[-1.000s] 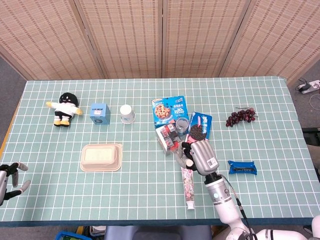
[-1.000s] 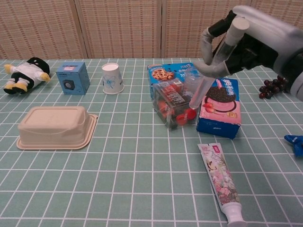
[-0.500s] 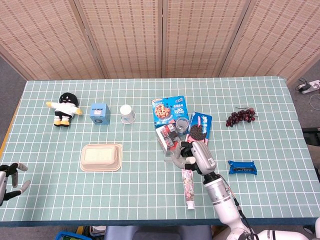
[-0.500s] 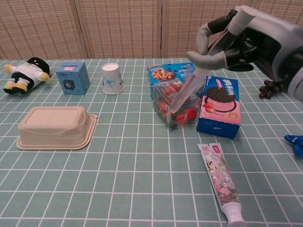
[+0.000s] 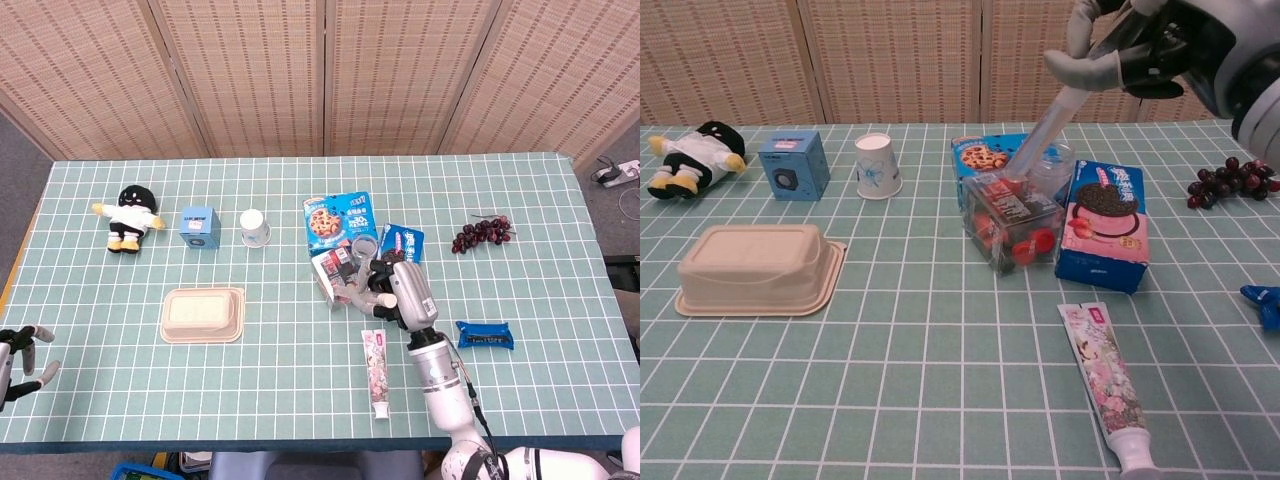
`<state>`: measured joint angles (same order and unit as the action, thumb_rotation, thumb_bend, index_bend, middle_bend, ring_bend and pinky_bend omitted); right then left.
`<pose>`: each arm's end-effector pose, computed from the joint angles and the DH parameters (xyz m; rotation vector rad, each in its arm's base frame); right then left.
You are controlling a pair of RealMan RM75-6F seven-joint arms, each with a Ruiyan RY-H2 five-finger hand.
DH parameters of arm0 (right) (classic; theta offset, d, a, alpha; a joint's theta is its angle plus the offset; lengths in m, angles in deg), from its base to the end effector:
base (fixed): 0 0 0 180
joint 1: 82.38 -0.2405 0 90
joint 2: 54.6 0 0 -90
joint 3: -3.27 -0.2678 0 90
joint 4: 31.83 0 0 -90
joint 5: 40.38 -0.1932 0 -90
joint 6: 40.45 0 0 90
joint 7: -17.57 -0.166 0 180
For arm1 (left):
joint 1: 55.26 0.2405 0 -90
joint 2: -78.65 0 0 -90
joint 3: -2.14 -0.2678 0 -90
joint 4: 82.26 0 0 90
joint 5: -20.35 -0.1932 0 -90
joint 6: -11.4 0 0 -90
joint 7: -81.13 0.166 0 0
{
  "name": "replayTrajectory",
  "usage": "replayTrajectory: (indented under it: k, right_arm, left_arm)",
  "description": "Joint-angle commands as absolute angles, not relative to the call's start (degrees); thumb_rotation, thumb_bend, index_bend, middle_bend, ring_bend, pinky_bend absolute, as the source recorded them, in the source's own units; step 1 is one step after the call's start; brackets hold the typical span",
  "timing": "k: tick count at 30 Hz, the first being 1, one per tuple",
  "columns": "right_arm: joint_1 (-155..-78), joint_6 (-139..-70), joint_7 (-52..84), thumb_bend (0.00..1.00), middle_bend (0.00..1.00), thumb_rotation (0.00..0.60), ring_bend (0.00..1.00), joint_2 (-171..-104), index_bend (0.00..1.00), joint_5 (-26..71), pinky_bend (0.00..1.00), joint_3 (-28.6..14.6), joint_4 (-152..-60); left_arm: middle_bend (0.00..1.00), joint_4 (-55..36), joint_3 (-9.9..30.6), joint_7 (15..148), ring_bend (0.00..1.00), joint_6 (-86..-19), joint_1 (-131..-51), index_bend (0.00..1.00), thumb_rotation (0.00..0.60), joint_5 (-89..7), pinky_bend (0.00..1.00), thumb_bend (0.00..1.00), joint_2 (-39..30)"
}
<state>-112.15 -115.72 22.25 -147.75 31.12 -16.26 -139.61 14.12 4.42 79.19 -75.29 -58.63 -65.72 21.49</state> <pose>-0.0925 -0.3105 0.0523 1.2991 -1.3748 1.6643 -0.3111 0.1919 0.2149 -1.3665 -0.8886 -0.8901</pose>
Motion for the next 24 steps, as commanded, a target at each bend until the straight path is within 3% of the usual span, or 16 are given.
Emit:
replayTrajectory:
  k: [1, 24]
  right_arm:
    - [-112.62, -115.92, 22.34, 0.56, 1.0, 0.6, 1.0, -147.93, 0.8, 30.11, 1.0, -17.45, -138.9]
    - [-115.14, -117.58, 22.23, 0.56, 1.0, 0.6, 1.0, -148.65, 0.8, 24.54, 1.0, -23.84, -132.33]
  left_arm:
    - [0.74, 14.01, 4.46, 79.02, 0.48, -75.34, -58.64, 0.56, 0.6, -65.75, 0.71, 0.24, 21.48]
    - [0.74, 13.84, 4.53, 78.38, 0.48, -75.5, -58.54, 0.56, 0.6, -65.76, 0.71, 0.24, 21.58]
